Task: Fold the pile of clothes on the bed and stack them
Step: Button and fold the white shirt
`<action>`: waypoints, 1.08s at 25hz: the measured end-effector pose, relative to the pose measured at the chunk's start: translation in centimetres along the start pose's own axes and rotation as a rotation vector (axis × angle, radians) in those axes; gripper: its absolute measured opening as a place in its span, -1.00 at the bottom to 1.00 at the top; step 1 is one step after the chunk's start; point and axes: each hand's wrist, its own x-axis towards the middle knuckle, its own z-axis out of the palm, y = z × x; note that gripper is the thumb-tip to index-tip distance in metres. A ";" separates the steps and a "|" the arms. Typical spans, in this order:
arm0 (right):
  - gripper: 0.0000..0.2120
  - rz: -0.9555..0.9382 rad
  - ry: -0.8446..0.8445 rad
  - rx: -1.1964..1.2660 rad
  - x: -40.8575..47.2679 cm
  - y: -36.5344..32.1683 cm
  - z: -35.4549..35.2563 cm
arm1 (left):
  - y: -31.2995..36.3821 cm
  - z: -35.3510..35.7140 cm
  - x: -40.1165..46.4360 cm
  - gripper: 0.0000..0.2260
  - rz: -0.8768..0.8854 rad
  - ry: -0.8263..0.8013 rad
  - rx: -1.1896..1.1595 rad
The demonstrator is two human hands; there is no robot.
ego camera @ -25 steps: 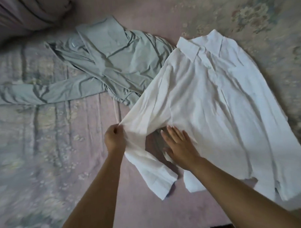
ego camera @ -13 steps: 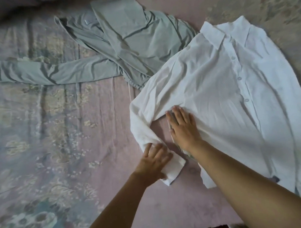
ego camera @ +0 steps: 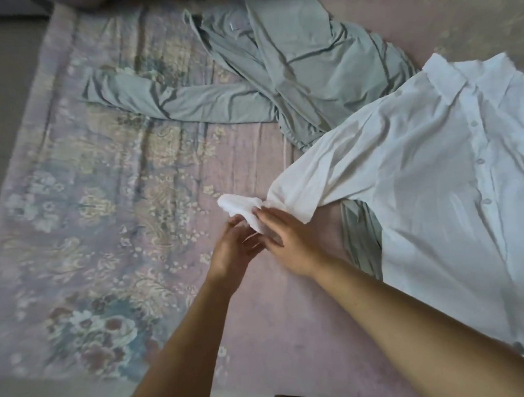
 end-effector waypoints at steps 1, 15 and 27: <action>-0.63 -0.045 0.042 -0.010 0.6 -0.9 0.4 | 0.4 -0.3 -0.2 -0.76 -0.034 0.034 -0.001; -0.54 -0.334 -0.067 -0.564 1.2 0.5 0.8 | 5.9 -9.8 0.8 -0.86 0.447 0.599 0.575; -0.59 0.203 -0.189 -0.867 11.7 3.8 -3.6 | 5.0 -12.4 3.2 -0.65 0.268 0.772 0.650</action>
